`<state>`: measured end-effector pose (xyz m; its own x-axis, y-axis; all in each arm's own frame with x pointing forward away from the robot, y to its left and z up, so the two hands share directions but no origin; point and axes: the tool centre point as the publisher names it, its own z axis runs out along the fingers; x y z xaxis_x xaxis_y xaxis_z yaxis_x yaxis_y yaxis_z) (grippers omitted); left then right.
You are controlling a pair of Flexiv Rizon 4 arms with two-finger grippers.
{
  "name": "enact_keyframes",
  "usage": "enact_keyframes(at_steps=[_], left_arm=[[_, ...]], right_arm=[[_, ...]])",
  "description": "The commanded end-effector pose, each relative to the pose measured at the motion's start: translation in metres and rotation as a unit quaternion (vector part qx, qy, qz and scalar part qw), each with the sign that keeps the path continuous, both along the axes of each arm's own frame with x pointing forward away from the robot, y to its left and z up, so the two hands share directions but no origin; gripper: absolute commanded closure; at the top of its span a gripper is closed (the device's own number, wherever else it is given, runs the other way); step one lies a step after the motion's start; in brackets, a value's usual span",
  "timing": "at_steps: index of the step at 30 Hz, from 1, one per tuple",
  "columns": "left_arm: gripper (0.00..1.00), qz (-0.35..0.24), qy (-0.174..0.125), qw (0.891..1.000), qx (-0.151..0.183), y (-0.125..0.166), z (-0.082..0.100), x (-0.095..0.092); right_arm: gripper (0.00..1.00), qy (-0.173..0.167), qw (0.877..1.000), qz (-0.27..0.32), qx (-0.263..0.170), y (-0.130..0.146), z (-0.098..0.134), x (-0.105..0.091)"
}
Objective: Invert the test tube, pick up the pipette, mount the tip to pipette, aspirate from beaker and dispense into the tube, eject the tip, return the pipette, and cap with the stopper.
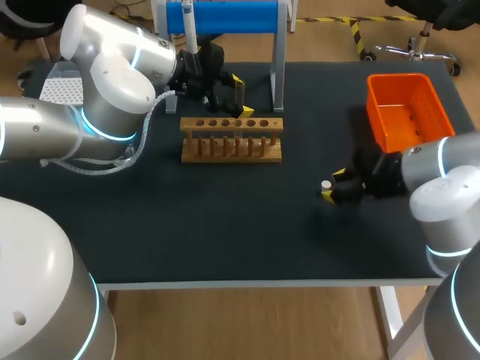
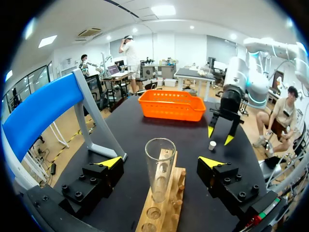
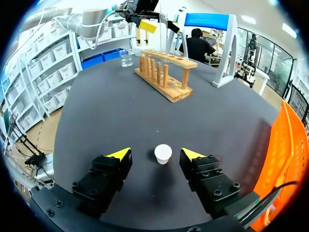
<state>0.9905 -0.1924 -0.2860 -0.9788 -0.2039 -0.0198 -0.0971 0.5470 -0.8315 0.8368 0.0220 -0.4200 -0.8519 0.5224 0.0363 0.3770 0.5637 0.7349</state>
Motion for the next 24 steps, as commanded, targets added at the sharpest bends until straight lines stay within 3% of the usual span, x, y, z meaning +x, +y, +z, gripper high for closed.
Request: enact_keyframes(at_steps=[1, 6, 19, 24], left_arm=[[0.00, -0.001, 0.002, 1.000, 0.001, -0.0002, 0.0003, 0.0012], [0.00, -0.001, 0.002, 1.000, 0.001, -0.0002, 0.0003, 0.0012], [0.00, -0.001, 0.002, 1.000, 0.001, -0.0002, 0.0003, 0.0012], [0.00, -0.001, 0.002, 1.000, 0.001, -0.0002, 0.0003, 0.0012]], right_arm=[[0.36, -0.001, 1.000, -0.003, -0.002, 0.0020, -0.0033, 0.0016], [0.41, -0.001, 1.000, -0.005, -0.004, 0.0033, -0.0059, 0.0029], [0.37, 0.002, 1.000, -0.009, -0.002, 0.0065, -0.0106, 0.0073], [0.43, 0.000, 1.000, -0.010, -0.001, 0.0068, -0.0116, 0.0103]])
